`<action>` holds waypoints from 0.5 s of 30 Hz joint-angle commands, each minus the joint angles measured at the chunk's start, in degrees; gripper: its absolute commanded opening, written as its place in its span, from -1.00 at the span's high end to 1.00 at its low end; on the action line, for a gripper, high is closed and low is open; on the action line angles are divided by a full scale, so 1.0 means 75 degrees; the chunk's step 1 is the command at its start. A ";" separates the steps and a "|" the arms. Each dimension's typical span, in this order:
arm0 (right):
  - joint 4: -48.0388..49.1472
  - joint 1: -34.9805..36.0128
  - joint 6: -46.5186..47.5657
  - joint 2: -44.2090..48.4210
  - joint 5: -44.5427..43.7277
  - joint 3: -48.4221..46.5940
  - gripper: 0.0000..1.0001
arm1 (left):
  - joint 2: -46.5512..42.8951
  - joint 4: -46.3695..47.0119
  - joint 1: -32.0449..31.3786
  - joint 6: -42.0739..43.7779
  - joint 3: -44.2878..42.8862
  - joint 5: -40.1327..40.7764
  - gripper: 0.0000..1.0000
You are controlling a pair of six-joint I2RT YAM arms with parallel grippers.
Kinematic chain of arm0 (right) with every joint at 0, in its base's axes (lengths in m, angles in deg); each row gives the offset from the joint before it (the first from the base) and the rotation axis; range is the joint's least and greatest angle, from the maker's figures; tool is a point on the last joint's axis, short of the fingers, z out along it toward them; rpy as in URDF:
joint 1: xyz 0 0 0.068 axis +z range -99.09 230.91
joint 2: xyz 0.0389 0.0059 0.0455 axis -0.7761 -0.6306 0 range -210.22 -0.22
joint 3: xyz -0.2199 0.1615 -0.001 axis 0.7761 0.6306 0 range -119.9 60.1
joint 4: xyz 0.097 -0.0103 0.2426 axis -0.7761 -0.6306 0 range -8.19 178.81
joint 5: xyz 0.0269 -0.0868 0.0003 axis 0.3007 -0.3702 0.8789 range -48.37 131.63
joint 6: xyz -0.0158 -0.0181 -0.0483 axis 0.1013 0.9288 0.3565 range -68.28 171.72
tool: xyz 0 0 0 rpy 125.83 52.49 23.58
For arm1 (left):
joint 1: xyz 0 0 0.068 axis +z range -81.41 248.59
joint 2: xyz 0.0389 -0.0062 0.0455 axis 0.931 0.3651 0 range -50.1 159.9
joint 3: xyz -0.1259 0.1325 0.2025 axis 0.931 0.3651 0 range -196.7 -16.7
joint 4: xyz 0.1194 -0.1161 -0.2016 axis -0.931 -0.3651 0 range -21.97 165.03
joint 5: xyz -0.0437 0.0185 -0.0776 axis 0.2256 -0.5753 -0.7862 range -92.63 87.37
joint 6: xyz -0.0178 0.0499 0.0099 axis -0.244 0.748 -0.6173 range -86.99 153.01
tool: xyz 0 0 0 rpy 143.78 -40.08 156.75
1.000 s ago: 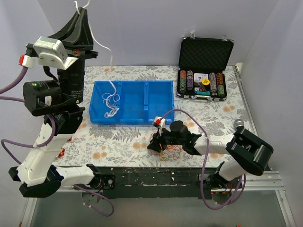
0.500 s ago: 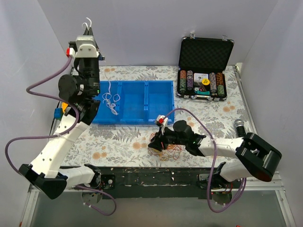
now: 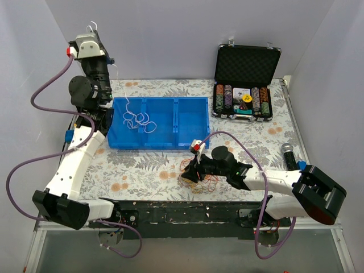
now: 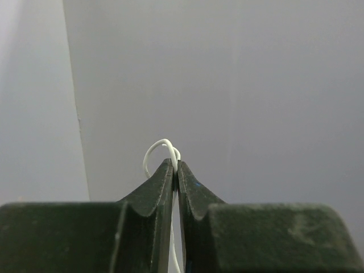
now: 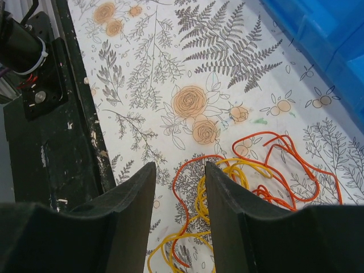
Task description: Untangle the cables
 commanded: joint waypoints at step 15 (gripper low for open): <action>0.0029 -0.0001 0.0132 -0.0059 0.0086 -0.0140 0.06 | 0.1912 0.1075 0.0066 -0.0532 -0.3216 -0.0782 0.78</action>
